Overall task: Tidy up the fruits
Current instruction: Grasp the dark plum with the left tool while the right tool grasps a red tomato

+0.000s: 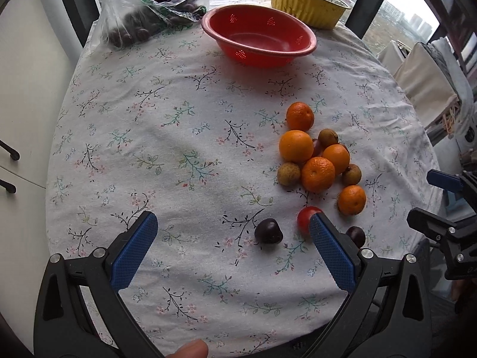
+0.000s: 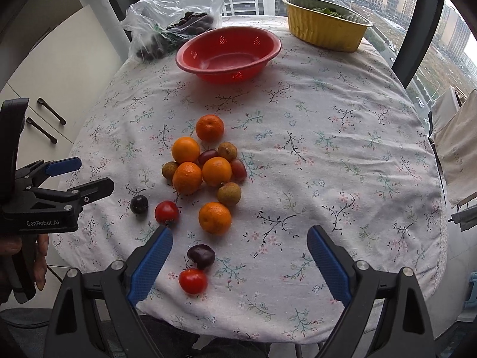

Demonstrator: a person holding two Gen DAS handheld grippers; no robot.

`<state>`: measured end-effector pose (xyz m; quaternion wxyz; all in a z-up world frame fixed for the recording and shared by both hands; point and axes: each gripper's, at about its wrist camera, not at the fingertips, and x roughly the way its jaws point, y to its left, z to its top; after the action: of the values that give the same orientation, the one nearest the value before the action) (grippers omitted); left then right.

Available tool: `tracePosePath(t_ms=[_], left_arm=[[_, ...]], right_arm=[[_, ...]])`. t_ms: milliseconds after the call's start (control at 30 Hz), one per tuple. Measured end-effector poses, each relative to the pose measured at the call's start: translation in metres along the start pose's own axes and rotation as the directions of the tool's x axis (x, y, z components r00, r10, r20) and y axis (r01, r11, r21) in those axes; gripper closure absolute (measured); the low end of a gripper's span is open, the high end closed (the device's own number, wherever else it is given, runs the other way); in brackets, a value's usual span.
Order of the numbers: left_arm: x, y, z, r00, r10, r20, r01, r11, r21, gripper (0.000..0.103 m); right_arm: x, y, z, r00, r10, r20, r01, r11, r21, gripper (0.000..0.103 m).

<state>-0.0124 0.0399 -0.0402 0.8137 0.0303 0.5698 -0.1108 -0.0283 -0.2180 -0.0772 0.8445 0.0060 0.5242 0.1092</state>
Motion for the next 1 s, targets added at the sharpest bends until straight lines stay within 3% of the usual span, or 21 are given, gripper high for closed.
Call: tracePosePath(t_ms=[100,167,233,333,467,633,833,900,1000], left_arm=[[0.015,-0.007,-0.013,0.996,-0.003,-0.086,0.011,0.995,0.099,0.0],[0.024,-0.009,-0.02,0.992,0.018,-0.124,-0.004,0.993,0.117,0.0],[0.032,-0.008,-0.023,0.99,0.019,-0.141,-0.003,0.993,0.114,0.0],[0.037,-0.008,-0.023,0.993,-0.002,-0.122,0.02,0.989,0.15,0.0],[0.046,-0.009,-0.02,0.994,-0.004,-0.112,0.03,0.972,0.234,0.001],[0.055,-0.009,-0.015,0.991,-0.051,-0.124,0.086,0.953,0.291,0.002],[0.062,-0.014,-0.011,0.988,-0.076,-0.133,0.118,0.934,0.339,0.01],[0.065,-0.015,-0.01,0.986,-0.08,-0.143,0.126,0.929,0.348,0.017],[0.07,-0.018,-0.008,0.985,-0.087,-0.148,0.135,0.924,0.358,0.017]], right_arm=[[0.002,0.003,-0.02,0.998,0.058,-0.014,-0.058,0.998,0.035,0.009],[0.007,0.006,-0.03,0.997,0.072,-0.032,-0.07,0.995,0.065,0.01],[0.014,0.011,-0.037,0.996,0.07,-0.057,-0.066,0.995,0.076,0.017],[0.023,0.017,-0.045,0.992,0.086,-0.089,-0.078,0.993,0.088,0.027],[0.032,0.025,-0.053,0.991,0.094,-0.099,-0.084,0.992,0.098,0.029],[0.045,0.034,-0.056,0.99,0.077,-0.12,-0.067,0.994,0.091,0.039],[0.063,0.036,-0.054,0.985,0.062,-0.16,-0.046,0.993,0.105,0.049],[0.07,0.035,-0.054,0.981,0.072,-0.182,-0.051,0.992,0.117,0.054],[0.073,0.036,-0.055,0.979,0.076,-0.19,-0.053,0.991,0.123,0.058]])
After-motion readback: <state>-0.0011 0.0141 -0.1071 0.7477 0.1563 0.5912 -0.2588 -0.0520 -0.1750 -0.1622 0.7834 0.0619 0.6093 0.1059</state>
